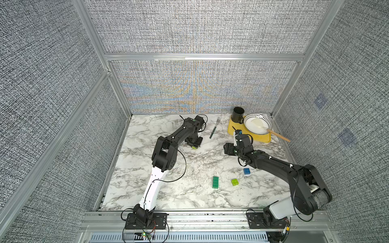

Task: Assemble an ice cream with lego
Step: Move the lego brick at the center of the board.

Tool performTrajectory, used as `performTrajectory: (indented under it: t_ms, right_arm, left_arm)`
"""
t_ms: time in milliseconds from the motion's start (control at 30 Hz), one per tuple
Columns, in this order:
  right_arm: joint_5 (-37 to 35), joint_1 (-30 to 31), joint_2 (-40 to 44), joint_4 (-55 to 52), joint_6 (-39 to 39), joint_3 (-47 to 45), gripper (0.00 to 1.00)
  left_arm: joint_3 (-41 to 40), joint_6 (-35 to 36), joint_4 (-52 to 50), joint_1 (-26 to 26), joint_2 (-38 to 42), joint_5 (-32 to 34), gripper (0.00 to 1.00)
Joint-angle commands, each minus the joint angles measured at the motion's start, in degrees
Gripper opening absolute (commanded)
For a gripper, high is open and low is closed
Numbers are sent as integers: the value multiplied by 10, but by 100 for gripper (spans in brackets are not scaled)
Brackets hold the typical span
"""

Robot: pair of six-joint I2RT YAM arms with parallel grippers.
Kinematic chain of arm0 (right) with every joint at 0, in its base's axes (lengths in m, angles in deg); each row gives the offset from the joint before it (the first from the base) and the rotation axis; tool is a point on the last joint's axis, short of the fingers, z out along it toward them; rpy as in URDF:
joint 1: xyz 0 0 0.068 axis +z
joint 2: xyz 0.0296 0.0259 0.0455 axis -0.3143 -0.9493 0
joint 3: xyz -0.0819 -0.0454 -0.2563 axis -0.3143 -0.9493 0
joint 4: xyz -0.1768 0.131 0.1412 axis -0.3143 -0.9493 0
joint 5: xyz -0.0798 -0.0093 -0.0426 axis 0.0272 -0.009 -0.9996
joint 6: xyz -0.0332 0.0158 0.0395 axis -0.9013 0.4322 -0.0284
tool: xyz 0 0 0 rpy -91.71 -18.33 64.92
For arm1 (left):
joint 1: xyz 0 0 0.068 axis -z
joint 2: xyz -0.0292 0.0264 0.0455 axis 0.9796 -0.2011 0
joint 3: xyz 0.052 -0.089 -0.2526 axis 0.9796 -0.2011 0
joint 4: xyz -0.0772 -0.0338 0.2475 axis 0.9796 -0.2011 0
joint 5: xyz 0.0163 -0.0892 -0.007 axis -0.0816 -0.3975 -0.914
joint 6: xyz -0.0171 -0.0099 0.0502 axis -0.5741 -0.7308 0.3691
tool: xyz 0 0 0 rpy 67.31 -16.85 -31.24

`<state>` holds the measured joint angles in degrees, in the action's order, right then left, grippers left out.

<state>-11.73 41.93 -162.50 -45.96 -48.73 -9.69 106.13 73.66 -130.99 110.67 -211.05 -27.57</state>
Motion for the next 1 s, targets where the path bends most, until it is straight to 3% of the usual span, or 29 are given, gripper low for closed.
performTrajectory:
  t_ms: [0, 333, 433, 633, 967]
  right_arm:
    - [3, 1, -3, 8, -4, 4, 76]
    - [54, 16, -47, -5, -21, 31, 76]
    - [49, 31, -62, -16, -30, 44, 76]
    - [38, 37, -66, -25, -30, 50, 79]
    - [23, 23, -59, -29, -8, 42, 82]
  left_arm:
    - [-51, -2, 24, 0, 41, -10, 2]
    - [-365, -67, 145, 11, 235, -59, 2]
    - [-421, -79, 164, 18, 270, -43, 17]
    - [-458, -86, 179, 35, 278, -27, 36]
    - [-477, -89, 202, 57, 338, -40, 84]
